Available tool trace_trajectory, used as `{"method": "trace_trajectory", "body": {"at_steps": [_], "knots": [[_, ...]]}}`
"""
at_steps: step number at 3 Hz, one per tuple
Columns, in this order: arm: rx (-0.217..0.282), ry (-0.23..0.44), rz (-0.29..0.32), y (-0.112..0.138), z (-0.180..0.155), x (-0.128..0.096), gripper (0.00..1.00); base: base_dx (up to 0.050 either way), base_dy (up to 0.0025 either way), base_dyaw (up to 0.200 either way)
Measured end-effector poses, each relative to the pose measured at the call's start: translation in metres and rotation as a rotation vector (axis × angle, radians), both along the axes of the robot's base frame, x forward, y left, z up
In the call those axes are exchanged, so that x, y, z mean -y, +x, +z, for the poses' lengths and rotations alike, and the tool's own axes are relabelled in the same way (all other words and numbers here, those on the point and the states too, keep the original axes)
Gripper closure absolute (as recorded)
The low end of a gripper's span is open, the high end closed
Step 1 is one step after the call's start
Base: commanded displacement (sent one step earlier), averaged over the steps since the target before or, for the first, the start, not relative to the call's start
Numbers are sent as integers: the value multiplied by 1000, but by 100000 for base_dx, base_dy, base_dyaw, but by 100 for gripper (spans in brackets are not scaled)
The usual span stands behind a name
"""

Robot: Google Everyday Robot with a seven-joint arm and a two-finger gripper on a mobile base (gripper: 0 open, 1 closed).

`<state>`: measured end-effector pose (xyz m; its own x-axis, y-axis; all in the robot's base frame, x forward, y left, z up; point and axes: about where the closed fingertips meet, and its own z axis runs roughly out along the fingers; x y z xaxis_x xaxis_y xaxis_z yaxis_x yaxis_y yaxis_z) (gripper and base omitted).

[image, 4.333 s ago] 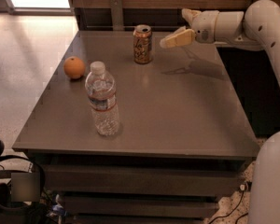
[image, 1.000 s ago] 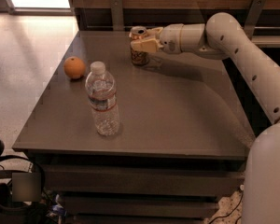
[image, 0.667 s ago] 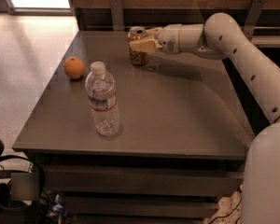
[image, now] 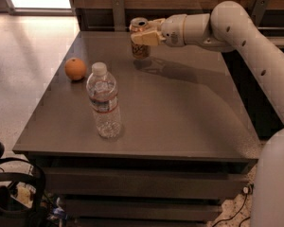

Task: Pick orange can

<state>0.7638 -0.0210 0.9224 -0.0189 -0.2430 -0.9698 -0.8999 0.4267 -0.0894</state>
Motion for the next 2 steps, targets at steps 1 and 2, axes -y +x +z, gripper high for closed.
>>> {"method": "trace_trajectory", "body": {"at_steps": [1,2], "knots": [[67,-26,-44,-11,49,12,100,0,0,0],[138,-41,-75,-22,92,20,100,0,0,0]]}}
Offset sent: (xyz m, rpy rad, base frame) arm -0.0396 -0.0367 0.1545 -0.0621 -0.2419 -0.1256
